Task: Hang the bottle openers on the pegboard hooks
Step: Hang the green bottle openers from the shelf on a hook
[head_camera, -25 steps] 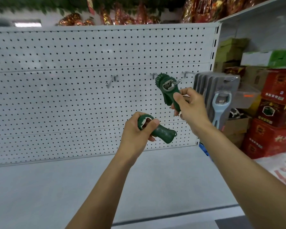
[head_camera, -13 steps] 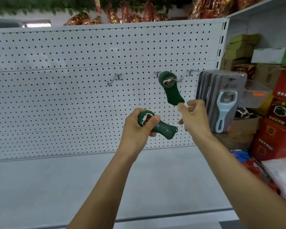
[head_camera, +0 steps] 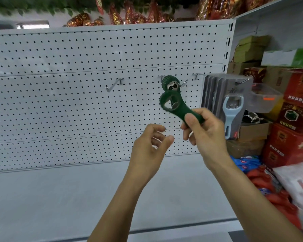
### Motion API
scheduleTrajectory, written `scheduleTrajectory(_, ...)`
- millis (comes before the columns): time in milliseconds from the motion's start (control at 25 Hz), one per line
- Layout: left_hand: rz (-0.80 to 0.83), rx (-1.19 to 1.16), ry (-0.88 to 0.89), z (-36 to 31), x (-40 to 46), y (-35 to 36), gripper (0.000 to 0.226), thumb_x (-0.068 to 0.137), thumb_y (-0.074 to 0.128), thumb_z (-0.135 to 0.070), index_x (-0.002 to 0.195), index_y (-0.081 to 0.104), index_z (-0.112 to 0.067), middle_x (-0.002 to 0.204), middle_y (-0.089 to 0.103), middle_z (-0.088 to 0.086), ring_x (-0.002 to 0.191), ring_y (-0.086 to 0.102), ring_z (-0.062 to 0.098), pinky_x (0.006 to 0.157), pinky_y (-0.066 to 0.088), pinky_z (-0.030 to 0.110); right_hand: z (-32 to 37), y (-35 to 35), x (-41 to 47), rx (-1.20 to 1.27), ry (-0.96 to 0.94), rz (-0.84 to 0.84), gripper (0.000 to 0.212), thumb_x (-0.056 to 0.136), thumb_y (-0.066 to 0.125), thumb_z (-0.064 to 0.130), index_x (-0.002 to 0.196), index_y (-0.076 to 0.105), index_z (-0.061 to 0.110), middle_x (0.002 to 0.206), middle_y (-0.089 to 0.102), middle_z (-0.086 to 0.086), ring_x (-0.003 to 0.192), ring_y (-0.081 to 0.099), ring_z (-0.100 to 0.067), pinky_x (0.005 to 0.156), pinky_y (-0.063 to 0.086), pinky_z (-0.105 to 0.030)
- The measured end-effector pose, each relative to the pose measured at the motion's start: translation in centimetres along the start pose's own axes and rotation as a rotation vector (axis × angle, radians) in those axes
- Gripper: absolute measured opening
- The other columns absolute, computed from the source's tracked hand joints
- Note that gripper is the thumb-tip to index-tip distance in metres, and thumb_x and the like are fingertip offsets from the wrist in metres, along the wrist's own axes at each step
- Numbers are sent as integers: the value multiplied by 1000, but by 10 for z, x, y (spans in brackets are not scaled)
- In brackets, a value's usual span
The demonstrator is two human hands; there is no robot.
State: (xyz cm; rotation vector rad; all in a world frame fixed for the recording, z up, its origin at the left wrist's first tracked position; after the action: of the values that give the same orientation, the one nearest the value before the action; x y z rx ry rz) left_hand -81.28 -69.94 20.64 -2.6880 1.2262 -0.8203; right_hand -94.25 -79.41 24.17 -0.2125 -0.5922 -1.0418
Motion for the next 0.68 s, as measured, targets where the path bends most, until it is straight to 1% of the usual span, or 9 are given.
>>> scheduleTrajectory(80,20,71,-16,10,-10,3,16,86,67,-32,100,59,-32,85,65,-11,77,59,2,66,47,14,7,-6,8,44,-22,-67,6,95,56,12,91,60,13,67,63,-5,50,52,-16,42,36,-21)
scheduleTrajectory(120,27,86,-29,15,-14,4,15,87,67,-32,99,59,-33,85,65,-12,77,58,1,65,45,12,9,-8,12,53,-26,-93,5,95,56,12,92,59,11,68,62,-6,51,51,-17,42,37,-20)
scheduleTrajectory(200,36,105,-52,23,-20,3,13,87,66,-32,99,60,-33,85,65,-14,77,57,-1,66,45,13,9,-12,20,53,-15,-136,7,96,55,13,96,58,7,69,61,-7,51,50,-17,43,38,-18)
scheduleTrajectory(280,41,112,-73,28,-23,2,12,88,65,-32,98,60,-33,86,65,-14,76,57,-1,67,46,15,2,-12,27,36,26,-158,8,96,55,13,94,58,6,68,60,-8,49,49,-15,42,38,-17)
scheduleTrajectory(480,18,126,-91,34,-25,-5,12,88,65,-32,99,61,-32,85,64,-15,74,56,-2,66,45,14,-20,-7,43,-36,121,-160,13,96,55,15,83,58,15,66,61,-6,47,49,-14,41,36,-17)
scheduleTrajectory(600,-8,126,-100,35,-26,-11,12,88,65,-32,99,60,-33,85,64,-15,74,56,-1,68,47,17,-28,-6,50,-44,158,-164,13,96,54,16,84,58,17,67,62,-6,48,50,-13,41,37,-21)
scheduleTrajectory(680,-27,160,-96,34,-26,-13,13,88,65,-33,100,60,-33,85,64,-15,75,56,-1,69,48,20,-33,-6,50,-41,189,-156,9,96,54,16,88,58,17,70,63,-7,50,53,-13,42,38,-23)
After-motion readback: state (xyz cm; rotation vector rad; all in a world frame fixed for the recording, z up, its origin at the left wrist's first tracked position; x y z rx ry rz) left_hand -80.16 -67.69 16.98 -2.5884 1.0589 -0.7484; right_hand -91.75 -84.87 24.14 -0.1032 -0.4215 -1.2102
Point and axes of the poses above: each hand's wrist, its own x-axis towards the middle knuckle, its own y-axis out of the palm, z = x × y, the point moved 8 cm from there along x, towards the middle knuckle
